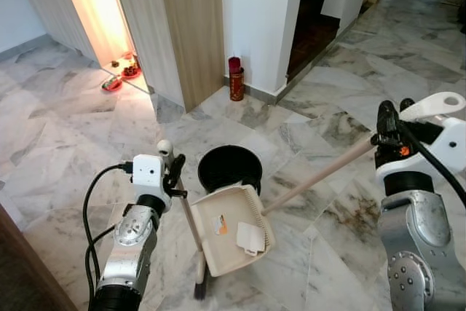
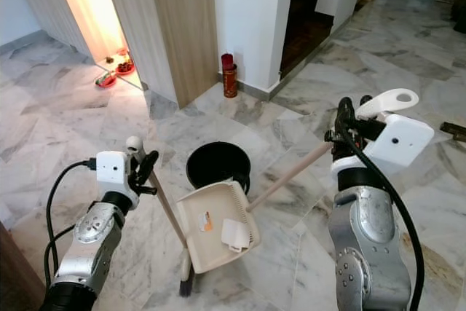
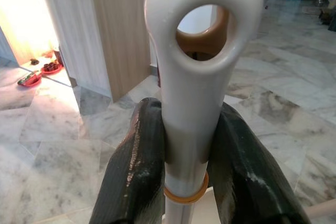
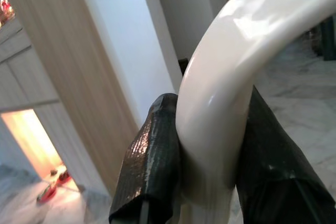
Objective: Sweep floor
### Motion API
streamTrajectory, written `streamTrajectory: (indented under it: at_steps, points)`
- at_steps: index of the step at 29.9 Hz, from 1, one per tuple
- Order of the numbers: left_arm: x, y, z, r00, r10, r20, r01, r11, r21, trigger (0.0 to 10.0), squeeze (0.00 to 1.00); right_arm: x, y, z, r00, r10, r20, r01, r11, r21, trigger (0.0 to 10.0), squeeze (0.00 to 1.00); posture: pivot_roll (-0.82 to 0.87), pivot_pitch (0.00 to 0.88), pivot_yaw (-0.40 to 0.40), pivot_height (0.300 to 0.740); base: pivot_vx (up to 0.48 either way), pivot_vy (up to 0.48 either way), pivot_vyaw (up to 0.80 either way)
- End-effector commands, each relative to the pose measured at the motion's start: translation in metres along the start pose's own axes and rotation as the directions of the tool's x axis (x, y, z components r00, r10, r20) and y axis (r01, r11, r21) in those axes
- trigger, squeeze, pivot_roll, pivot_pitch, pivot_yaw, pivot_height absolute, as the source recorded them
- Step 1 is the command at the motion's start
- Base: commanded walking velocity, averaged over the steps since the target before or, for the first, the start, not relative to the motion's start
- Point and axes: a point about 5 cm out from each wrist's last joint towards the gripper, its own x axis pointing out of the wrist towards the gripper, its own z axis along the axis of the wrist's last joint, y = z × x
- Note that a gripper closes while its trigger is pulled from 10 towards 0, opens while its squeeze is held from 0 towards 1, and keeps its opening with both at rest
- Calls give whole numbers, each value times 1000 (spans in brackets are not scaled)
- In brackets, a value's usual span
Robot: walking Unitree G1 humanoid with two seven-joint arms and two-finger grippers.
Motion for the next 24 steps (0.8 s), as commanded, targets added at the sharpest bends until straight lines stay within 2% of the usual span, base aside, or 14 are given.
streamTrajectory:
  at_steps: [1, 4, 8, 10, 11, 16, 22, 24]
  points:
    - [3, 2, 6, 999, 4, 38, -5, 1000, 21, 10000, 0, 1, 11, 28, 990, 40, 133, -45, 999, 30, 10000, 0, -30, 0, 48, 740, 0, 0, 0]
    - [4, 1, 6, 999, 4, 37, -5, 1000, 21, 10000, 0, 5, 13, 33, 986, 41, 164, -44, 999, 13, 10000, 0, -32, 0, 49, 740, 0, 0, 0]
    - [5, -1, 5, 999, 1, 34, -2, 1000, 27, 10000, 0, 13, 12, 31, 984, -25, 177, 21, 999, 27, 10000, 0, -28, 0, 49, 740, 0, 0, 0]
    - [4, -1, 6, 999, 4, 39, -5, 1000, 24, 10000, 0, 14, 9, 31, 980, -69, 189, 63, 997, 38, 10000, 0, -28, 0, 52, 740, 0, 0, 0]
    - [3, 0, 6, 999, 7, 40, -8, 1000, 23, 10000, 0, 16, 6, 32, 971, -126, 205, 120, 992, 43, 10000, 0, -29, 0, 54, 740, 0, 0, 0]
    - [2, -1, 6, 999, 6, 47, -7, 1000, 24, 10000, 0, 22, 0, 38, 942, -230, 245, 215, 973, 85, 10000, 0, -27, 0, 55, 740, 0, 0, 0]
    - [1, 0, 6, 999, 17, 52, -19, 999, 27, 10000, 0, 30, -2, 39, 918, -285, 274, 271, 958, 89, 10000, 0, -12, 0, 48, 740, 0, 0, 0]
    - [0, 0, 6, 998, 16, 54, -17, 999, 34, 10000, 0, 35, 0, 40, 923, -258, 286, 245, 966, 81, 10000, 0, -7, 0, 47, 740, 0, 0, 0]
